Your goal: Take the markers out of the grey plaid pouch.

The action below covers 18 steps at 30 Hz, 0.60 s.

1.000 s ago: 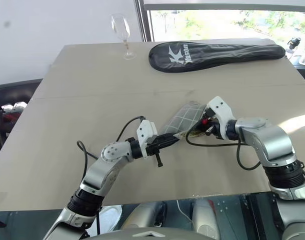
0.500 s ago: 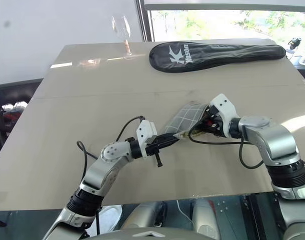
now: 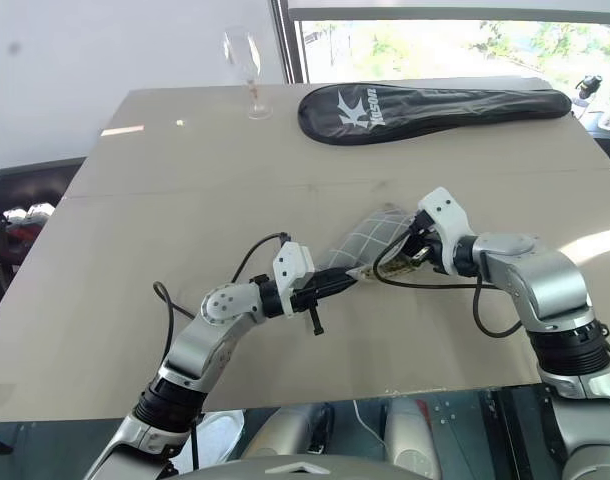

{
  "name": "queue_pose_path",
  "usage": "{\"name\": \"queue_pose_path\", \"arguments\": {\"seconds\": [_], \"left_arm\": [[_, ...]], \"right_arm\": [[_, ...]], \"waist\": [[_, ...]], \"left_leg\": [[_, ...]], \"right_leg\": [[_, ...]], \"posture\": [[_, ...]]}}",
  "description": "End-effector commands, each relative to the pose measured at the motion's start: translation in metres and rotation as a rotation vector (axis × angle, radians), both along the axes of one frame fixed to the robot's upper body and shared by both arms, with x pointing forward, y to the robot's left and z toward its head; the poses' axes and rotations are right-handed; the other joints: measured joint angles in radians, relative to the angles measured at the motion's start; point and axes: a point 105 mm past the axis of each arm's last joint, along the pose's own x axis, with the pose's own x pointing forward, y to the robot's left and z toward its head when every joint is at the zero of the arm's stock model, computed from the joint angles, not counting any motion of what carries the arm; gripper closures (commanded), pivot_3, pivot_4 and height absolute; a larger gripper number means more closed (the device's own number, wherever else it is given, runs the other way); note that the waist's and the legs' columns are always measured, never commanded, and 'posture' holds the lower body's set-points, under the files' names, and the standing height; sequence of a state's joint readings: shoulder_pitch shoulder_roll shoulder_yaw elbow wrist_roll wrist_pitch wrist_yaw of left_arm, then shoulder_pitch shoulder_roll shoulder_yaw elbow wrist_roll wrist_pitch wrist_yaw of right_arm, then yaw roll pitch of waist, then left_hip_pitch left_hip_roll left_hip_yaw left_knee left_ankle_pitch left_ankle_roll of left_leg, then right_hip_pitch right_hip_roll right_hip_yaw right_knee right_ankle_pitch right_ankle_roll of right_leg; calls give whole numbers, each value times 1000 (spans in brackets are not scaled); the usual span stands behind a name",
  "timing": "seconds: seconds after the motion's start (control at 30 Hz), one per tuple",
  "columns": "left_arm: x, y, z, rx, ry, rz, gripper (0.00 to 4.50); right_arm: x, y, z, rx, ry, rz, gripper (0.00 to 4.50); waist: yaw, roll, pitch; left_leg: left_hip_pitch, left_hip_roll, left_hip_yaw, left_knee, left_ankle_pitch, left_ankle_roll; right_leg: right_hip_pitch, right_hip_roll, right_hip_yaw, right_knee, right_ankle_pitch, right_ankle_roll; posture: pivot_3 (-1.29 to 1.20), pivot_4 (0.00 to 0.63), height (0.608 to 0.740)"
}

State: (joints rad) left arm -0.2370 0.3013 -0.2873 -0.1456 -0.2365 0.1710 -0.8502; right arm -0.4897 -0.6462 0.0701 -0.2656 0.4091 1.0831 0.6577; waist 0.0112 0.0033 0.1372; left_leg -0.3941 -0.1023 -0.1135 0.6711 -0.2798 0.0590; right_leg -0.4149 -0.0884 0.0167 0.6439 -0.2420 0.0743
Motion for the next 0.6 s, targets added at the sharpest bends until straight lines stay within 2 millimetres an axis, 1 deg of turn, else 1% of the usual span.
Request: {"name": "queue_pose_path", "arguments": {"seconds": [0.03, 0.27, 0.4, 0.5, 0.6], "left_arm": [[-3, -3, 7, -13, -33, -20, 4500], [-1, -2, 7, -12, -34, -17, 4500], [-1, -3, 6, -12, -33, -19, 4500], [-1, -3, 6, -12, -33, -21, 4500], [-1, -3, 6, -11, -34, -22, 4500]], "right_arm": [[1, -2, 13, 16, -50, 1, 4383], [3, -12, 24, 82, -48, -49, 4383], [3, -18, 19, 67, -37, -69, 4383], [0, -18, 14, 29, -36, -46, 4383], [1, -21, 10, -4, -47, -60, 3603]], "waist": [[0, 0, 0], [0, 0, 0], [0, 0, 0], [1, 0, 0], [1, 0, 0]], "left_leg": [[0, 0, 0, 0, 0, 0], [0, 0, 0, 0, 0, 0], [0, 0, 0, 0, 0, 0], [0, 0, 0, 0, 0, 0], [0, 0, 0, 0, 0, 0]], "right_leg": [[0, 0, 0, 0, 0, 0], [0, 0, 0, 0, 0, 0], [0, 0, 0, 0, 0, 0], [0, 0, 0, 0, 0, 0], [0, 0, 0, 0, 0, 0]], "posture": [[0, 150, 740], [0, 150, 740], [0, 150, 740], [0, 150, 740], [0, 150, 740]]}}
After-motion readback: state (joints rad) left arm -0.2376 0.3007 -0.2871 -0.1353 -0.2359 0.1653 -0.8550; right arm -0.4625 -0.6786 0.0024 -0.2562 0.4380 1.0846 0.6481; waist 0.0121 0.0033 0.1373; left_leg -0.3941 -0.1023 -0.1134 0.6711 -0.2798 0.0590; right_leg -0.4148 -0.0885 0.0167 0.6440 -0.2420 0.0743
